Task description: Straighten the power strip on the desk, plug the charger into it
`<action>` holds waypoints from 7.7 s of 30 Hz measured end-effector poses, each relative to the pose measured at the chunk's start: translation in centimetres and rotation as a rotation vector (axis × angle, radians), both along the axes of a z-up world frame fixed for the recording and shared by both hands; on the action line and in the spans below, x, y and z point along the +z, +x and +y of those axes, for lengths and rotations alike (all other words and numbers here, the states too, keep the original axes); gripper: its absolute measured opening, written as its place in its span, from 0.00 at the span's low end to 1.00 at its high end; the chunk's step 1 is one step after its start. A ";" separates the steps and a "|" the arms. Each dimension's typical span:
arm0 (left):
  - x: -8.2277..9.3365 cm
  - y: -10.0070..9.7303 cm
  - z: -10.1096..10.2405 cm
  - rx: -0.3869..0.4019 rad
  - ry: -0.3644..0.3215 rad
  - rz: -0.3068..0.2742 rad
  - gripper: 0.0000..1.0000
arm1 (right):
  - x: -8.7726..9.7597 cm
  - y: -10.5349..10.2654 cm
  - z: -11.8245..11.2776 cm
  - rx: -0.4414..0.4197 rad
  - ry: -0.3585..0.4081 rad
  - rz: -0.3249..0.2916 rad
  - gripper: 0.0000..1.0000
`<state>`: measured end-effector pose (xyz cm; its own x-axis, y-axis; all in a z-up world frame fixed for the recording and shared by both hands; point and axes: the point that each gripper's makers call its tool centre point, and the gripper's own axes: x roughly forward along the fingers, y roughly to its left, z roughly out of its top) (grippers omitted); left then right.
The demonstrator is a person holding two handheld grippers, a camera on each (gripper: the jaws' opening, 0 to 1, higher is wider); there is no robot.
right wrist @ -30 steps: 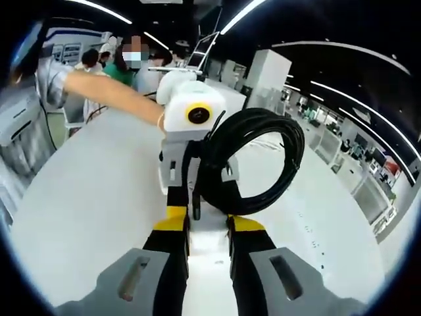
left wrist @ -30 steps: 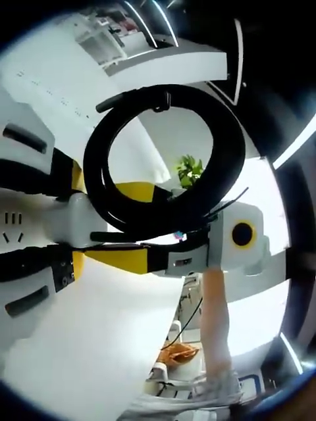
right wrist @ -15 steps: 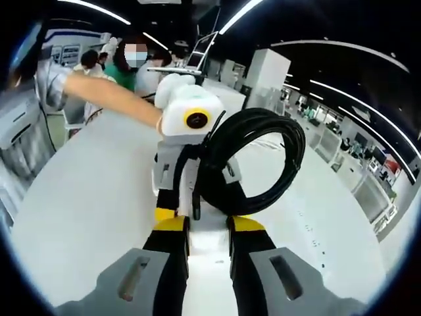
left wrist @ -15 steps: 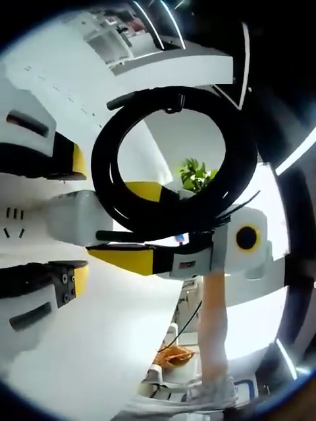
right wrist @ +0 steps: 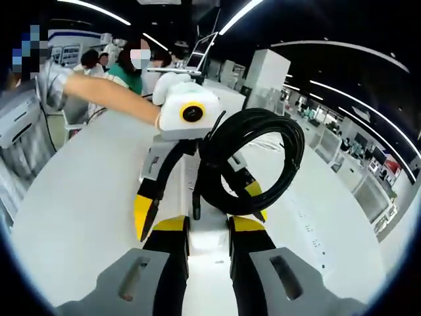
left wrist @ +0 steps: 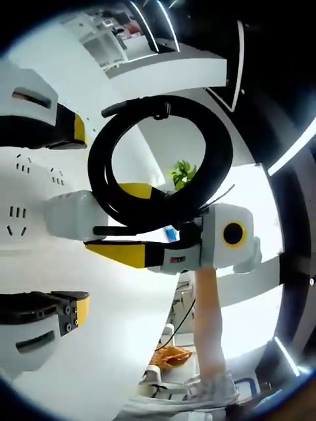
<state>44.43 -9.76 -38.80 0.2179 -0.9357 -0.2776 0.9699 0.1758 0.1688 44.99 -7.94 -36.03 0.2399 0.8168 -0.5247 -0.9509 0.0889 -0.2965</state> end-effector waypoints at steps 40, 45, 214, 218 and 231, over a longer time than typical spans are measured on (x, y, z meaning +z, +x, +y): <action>0.7 0.0 6.5 0.080 0.082 0.041 0.95 | -0.1 -0.1 -0.1 0.000 -0.040 -0.017 0.21; -0.2 0.5 7.8 0.081 0.181 0.039 0.96 | -0.2 -0.2 -0.1 -0.002 -0.042 -0.015 0.21; -5.4 0.6 14.6 0.060 1.056 0.275 0.64 | -2.9 -0.9 0.6 -0.057 -0.456 -0.114 0.28; -5.4 0.6 14.6 0.057 1.042 0.279 0.64 | -2.3 -1.2 1.0 -0.051 -0.381 -0.096 0.46; -5.5 0.6 14.5 0.039 1.000 0.294 0.66 | -2.8 -1.3 1.6 -0.047 -0.280 -0.051 0.68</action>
<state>45.06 4.69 -44.31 0.0412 -0.2428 -0.9692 0.9929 0.1184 0.0125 43.72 -6.31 -38.84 0.3056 0.6295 -0.7143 -0.9310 0.0402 -0.3629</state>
